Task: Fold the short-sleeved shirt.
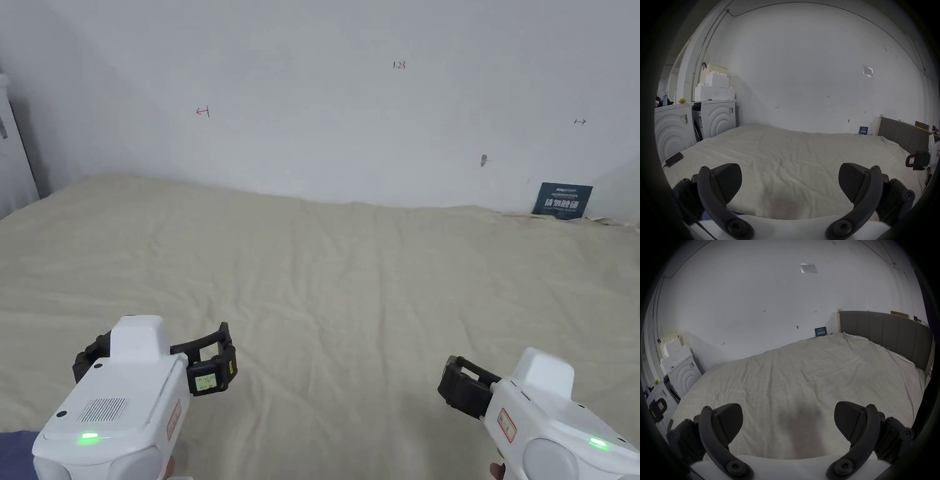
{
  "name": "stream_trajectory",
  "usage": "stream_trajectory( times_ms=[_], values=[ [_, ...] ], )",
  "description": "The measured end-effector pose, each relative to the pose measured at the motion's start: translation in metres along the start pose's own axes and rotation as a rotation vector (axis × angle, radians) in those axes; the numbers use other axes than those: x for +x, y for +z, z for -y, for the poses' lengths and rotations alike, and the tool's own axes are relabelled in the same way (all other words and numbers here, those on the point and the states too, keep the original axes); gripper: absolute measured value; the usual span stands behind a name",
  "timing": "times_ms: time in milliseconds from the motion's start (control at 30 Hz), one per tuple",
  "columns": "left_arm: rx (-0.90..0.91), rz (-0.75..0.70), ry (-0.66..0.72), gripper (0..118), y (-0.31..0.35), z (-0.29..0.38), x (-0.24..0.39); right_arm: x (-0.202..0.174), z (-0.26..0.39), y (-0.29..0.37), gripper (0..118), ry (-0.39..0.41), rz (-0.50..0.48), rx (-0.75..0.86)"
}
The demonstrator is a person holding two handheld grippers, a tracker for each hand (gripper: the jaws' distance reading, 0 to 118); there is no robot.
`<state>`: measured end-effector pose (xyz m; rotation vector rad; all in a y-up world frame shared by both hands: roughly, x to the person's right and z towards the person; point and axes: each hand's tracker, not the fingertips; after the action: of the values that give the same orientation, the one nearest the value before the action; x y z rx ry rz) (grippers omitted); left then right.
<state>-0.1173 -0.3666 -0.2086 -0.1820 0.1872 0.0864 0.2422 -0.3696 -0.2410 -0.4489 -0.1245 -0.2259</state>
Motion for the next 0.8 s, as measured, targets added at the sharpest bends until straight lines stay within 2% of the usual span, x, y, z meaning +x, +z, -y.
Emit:
stream_trajectory(
  times_ms=[500,633,800],
  values=[
    [0.002,0.014,-0.058,118,0.002,0.001,0.005,0.001,0.007,0.002,114,0.009,0.016,-0.017],
    [0.0,0.023,-0.077,118,0.002,0.003,0.009,-0.005,0.007,0.0,114,0.066,0.059,-0.008],
    [-0.006,0.031,-0.091,118,0.002,0.006,0.012,-0.006,0.006,-0.005,113,0.076,0.038,-0.046]
  ],
)
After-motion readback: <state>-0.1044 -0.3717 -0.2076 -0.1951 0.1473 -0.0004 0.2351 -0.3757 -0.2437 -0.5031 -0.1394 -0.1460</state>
